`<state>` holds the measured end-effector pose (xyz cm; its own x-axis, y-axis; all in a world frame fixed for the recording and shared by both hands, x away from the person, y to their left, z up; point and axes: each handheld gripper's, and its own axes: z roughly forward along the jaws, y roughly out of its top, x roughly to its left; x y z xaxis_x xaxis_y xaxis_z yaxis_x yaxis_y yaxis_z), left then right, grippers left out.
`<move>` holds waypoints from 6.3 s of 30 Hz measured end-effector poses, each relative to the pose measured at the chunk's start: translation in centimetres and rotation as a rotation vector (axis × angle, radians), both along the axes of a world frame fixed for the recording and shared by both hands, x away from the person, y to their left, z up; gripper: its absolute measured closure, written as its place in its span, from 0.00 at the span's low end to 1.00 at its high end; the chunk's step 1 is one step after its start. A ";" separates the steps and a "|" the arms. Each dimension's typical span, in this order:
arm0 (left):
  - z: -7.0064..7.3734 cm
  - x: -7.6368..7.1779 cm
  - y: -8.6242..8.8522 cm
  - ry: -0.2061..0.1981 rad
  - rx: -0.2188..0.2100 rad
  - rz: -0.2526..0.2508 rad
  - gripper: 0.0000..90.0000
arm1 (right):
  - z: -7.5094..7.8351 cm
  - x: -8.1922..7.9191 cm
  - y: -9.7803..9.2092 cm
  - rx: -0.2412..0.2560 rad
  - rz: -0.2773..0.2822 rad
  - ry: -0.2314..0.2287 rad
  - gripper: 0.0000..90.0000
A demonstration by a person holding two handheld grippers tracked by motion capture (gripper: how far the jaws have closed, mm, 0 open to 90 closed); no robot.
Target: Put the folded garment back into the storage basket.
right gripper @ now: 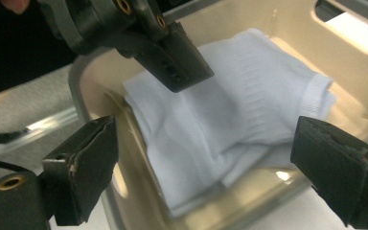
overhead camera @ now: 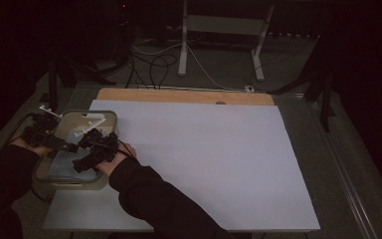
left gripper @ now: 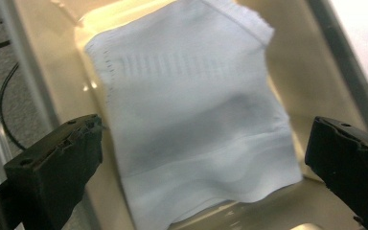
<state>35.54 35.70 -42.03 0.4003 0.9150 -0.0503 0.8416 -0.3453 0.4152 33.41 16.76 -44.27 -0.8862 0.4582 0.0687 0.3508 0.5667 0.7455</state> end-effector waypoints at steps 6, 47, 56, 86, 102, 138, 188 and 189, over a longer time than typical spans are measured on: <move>0.4 0.0 -0.8 -0.007 0.005 -0.017 0.00 | 0.1 0.2 -1.1 -0.007 0.007 -0.001 0.10; 2.8 0.4 -7.2 -0.118 -0.065 -0.158 0.00 | 1.6 2.1 -10.9 -0.005 0.018 -0.059 0.10; 3.2 0.8 -10.8 -0.133 -0.069 -0.225 0.00 | 1.9 2.4 -13.7 -0.009 0.001 -0.085 0.10; 2.1 0.8 -17.1 -0.143 -0.094 -0.446 0.00 | 1.1 2.7 -21.4 -0.002 -0.003 -0.094 0.10; 0.1 -1.2 -19.4 -0.144 -0.109 -0.585 0.00 | -0.8 2.5 -24.6 0.003 -0.009 -0.089 0.10; -5.3 -6.3 -23.3 -0.189 -0.119 -0.800 0.00 | -6.4 -1.1 -28.4 0.000 0.171 -0.073 0.10; -9.5 -10.4 -17.8 -0.226 -0.167 -0.711 0.00 | -8.6 -6.0 -42.2 0.016 0.070 -0.071 0.10; -9.7 -10.3 -17.7 -0.226 -0.169 -0.708 0.00 | -8.6 -6.0 -42.8 0.026 0.058 -0.063 0.10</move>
<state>25.22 18.01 -51.71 0.9058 0.4235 -0.0142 0.3314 -0.6870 0.6467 27.37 -26.09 -52.90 -0.9143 0.4044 0.0232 0.2697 0.5650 0.7798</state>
